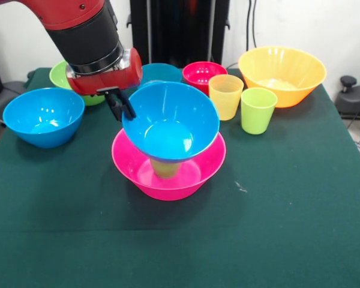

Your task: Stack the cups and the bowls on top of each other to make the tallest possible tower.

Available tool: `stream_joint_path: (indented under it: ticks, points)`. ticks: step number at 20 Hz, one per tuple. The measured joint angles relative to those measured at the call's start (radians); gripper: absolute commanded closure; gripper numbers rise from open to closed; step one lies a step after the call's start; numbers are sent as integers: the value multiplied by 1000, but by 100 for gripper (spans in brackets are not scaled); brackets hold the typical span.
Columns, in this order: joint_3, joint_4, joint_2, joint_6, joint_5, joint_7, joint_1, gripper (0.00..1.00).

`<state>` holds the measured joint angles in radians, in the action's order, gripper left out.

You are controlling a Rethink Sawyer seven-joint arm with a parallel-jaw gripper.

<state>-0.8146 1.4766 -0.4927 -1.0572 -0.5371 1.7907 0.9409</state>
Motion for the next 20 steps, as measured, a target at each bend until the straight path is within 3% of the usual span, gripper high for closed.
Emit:
stream_joint_path:
  ticks: [20]
  points:
    - [-4,-9,50,31,-11,0,3,100]
